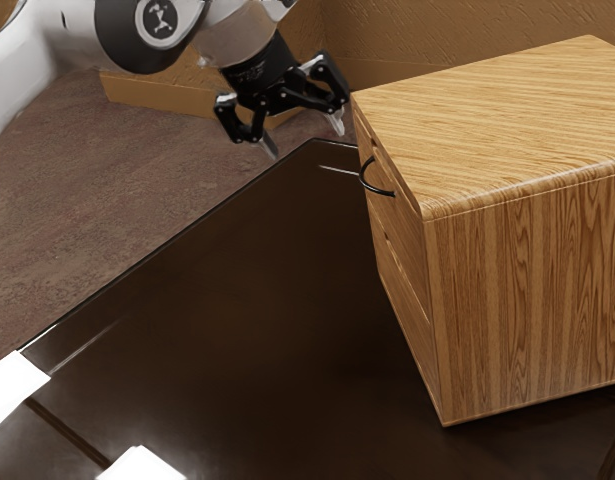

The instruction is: Pull the drawer handle with one arm to open the drawer

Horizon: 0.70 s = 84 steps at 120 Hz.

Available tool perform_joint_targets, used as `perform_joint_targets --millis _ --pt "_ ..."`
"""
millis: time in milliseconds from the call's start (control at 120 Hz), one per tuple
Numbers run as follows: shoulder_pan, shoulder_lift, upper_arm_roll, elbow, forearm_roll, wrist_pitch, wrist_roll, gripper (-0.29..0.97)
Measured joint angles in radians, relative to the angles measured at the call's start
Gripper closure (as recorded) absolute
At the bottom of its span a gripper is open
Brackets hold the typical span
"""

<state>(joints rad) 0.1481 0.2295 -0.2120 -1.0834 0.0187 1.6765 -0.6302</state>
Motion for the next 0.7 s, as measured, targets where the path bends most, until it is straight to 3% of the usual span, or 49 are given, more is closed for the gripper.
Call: perform_joint_targets --millis 308,700 --pt "-0.026 0.045 -0.003 -0.007 0.002 0.046 -0.14 0.02" --pt "-0.049 0.074 -0.003 -0.008 0.056 0.001 -0.241 0.02"
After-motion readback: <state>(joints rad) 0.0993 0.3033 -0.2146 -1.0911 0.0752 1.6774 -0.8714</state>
